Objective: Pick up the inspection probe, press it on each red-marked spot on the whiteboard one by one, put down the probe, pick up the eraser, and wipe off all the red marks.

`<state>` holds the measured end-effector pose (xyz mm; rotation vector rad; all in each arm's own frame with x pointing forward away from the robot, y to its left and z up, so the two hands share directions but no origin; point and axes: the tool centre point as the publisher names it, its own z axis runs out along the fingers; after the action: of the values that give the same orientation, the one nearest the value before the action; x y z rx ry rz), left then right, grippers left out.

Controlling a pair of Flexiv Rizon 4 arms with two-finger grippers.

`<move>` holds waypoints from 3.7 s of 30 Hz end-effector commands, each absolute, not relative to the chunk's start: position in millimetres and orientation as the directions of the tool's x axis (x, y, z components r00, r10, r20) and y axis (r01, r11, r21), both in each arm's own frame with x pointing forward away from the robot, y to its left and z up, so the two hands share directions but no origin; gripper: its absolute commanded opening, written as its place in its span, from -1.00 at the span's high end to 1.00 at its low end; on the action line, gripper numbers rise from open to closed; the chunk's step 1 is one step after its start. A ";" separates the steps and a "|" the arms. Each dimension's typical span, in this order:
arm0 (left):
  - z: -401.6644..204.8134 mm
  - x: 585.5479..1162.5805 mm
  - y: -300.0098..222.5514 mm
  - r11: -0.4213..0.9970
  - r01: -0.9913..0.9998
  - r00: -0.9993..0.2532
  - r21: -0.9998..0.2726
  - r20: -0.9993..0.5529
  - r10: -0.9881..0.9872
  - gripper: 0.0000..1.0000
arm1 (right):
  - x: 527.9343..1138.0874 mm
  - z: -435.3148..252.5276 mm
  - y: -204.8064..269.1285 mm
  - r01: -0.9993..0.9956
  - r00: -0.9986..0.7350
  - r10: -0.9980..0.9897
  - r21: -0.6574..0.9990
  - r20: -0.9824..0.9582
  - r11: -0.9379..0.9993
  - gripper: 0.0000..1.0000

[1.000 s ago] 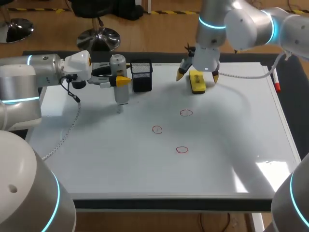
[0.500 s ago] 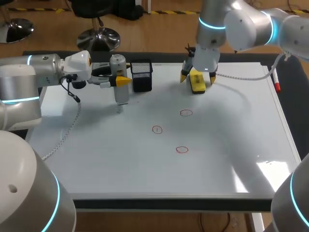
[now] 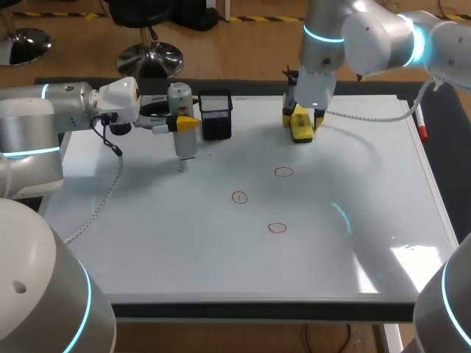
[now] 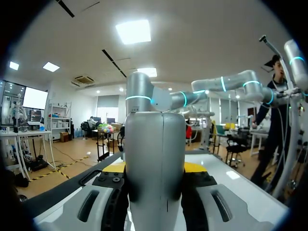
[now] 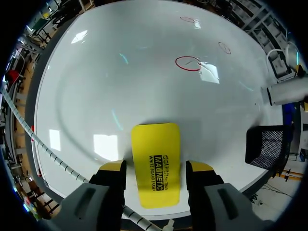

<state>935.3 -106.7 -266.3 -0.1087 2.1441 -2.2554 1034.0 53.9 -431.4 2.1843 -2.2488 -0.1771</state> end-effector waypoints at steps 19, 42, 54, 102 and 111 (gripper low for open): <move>-265.8 935.3 -106.8 -0.053 -0.027 -0.997 -0.998 0.031 -0.068 1.00 | 1038.5 -441.1 51.8 -0.996 -0.033 -0.998 0.088 -0.052 0.028 0.37; -265.8 935.3 -106.8 -0.053 -0.027 -0.997 -0.998 0.031 -0.068 1.00 | 1039.2 -418.5 56.6 -0.996 -0.003 -0.997 0.086 -0.072 -0.003 1.00; -265.8 935.3 -106.8 -0.053 -0.027 -0.997 -0.998 0.031 -0.068 1.00 | 1029.4 -393.0 60.9 -0.992 0.016 -0.996 0.122 -0.087 -0.027 1.00; -265.8 935.3 -106.8 -0.053 -0.027 -0.997 -0.998 0.031 -0.068 1.00 | 937.1 -313.3 52.8 -0.999 -0.018 -0.997 0.034 -0.070 0.016 1.00; -265.8 935.3 -106.8 -0.053 -0.027 -0.997 -0.998 0.031 -0.068 1.00 | 919.9 -312.3 32.7 -0.999 -0.037 -0.997 0.034 -0.073 0.034 1.00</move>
<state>935.3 -106.7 -266.3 -0.1087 2.1441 -2.2554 928.4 42.4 -315.8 2.1845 -2.2654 -0.1296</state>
